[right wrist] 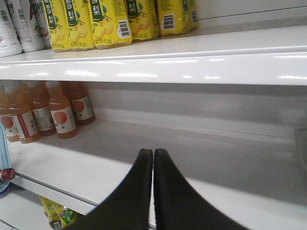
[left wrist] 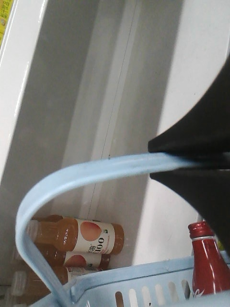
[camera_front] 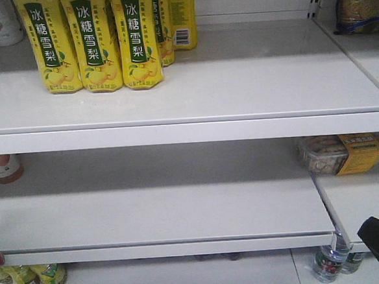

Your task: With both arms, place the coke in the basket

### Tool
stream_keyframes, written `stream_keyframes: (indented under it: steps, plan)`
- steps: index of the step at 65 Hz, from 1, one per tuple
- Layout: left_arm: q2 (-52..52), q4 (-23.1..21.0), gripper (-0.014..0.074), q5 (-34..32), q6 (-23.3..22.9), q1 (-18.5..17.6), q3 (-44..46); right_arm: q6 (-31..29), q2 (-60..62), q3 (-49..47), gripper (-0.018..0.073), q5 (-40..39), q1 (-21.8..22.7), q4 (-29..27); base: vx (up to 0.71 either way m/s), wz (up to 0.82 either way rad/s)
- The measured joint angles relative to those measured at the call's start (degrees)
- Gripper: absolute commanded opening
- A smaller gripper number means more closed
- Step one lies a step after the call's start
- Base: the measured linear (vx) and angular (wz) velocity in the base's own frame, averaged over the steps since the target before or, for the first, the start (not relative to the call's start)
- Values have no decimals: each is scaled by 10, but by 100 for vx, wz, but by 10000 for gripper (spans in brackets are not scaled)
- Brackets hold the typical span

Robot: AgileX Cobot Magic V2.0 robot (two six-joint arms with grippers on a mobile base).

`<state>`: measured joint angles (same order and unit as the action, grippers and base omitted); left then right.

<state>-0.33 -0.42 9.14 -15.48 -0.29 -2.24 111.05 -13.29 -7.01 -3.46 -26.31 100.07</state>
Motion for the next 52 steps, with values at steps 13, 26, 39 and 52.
stream_keyframes:
  steps: [13, 26, 39, 52]
  plan:
    - [0, -31, -6, -1, 41, 0, 0, 0, 0, 0, -4, 0, 0, 0, 0, 0]
    - [0, -50, -6, -1, 58, 0, 0, 0, 0, 0, -4, 0, 0, 0, 0, 0]
    - [0, -52, -6, -1, 58, 1, 0, 0, 0, 0, -4, 0, 0, 0, 0, 0]
    - [0, -52, -6, -1, 59, 1, 0, 0, 0, 0, -4, 0, 0, 0, 0, 0]
